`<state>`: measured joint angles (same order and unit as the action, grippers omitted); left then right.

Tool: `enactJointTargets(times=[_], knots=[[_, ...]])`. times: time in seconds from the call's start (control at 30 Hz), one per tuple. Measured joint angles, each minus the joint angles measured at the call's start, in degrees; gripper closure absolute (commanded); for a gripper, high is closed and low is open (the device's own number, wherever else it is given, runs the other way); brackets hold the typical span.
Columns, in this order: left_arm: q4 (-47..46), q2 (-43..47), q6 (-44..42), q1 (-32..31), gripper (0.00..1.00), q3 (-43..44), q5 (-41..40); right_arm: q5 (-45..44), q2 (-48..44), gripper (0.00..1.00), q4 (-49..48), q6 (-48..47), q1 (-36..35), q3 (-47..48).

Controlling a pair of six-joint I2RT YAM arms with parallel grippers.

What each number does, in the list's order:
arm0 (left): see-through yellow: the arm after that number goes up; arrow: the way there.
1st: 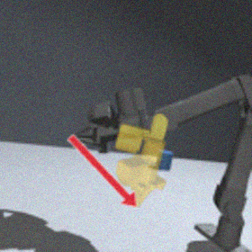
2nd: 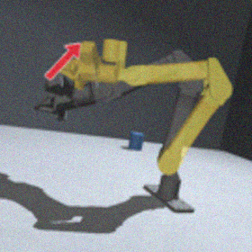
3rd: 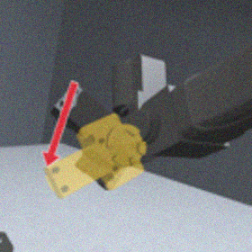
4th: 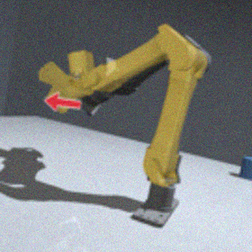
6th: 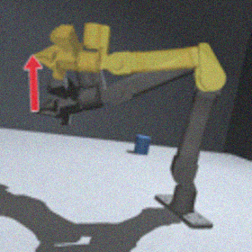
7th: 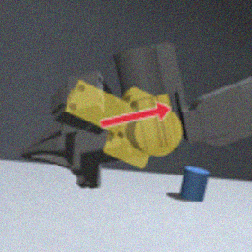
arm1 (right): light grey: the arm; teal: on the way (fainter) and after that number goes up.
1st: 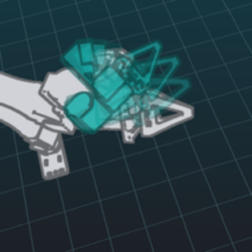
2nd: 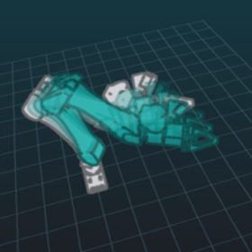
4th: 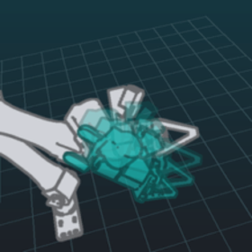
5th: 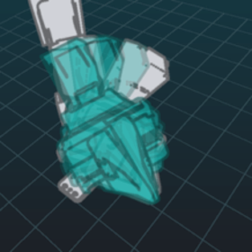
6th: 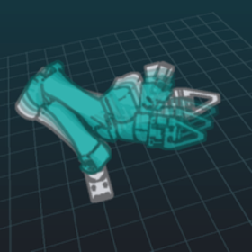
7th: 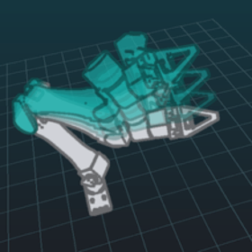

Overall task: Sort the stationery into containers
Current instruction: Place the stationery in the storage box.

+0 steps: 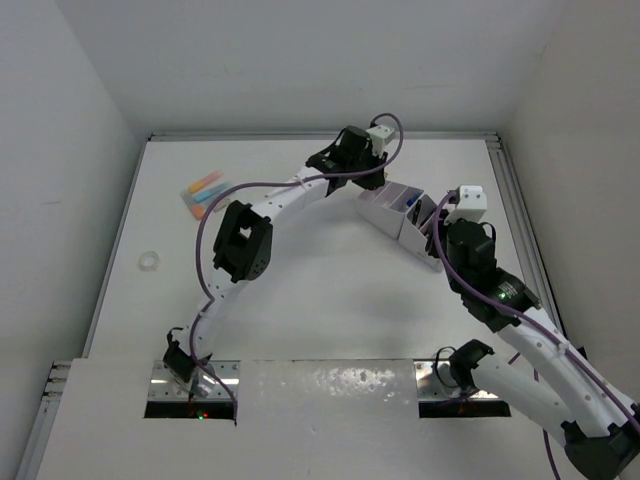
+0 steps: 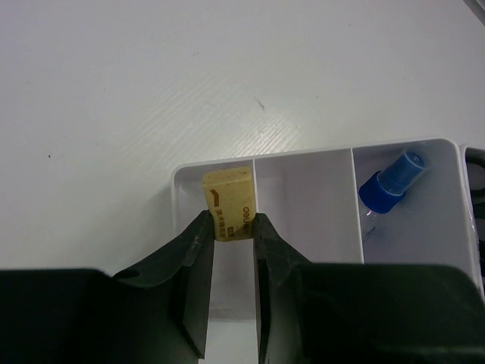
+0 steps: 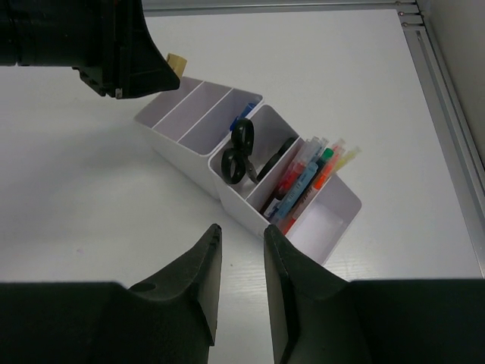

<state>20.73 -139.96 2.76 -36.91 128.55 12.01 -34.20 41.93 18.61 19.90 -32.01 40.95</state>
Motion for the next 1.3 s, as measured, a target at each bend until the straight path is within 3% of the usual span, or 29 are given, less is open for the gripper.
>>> enactJointTargets(times=[0.43, 0.53, 0.57, 0.63, 0.73, 1.17, 1.3], knots=[[-0.4, -1.7, -1.0, -0.6, 0.99, -2.7, -4.0, -0.1, 0.5, 0.7, 0.1, -0.3, 0.0, 0.0], [-0.4, -1.8, -1.0, -0.5, 0.9, -3.1, -4.3, -0.1, 0.5, 0.67, 0.1, -0.4, 0.0, 0.0], [-0.4, -1.8, -1.0, -0.5, 0.78, -3.1, -4.3, -0.1, 0.5, 0.67, 0.1, -0.5, 0.0, 0.0], [-0.5, -1.8, -1.1, -0.5, 0.67, -3.3, -4.3, -0.1, 0.5, 0.66, 0.1, -0.5, 0.0, 0.0], [-0.9, -1.8, -1.2, -0.5, 0.58, -3.4, -4.1, -0.1, 0.5, 0.66, 0.1, -0.7, 0.0, 0.0], [2.0, -1.1, -0.5, 1.5, 0.44, 5.5, -5.6, 1.7, 2.6, 0.66, 0.1, -0.9, 0.0, 0.4], [4.4, 4.6, 1.6, 6.1, 0.44, 1.9, -8.5, 2.6, 3.5, 0.65, -0.1, -0.8, 0.0, 0.4]])
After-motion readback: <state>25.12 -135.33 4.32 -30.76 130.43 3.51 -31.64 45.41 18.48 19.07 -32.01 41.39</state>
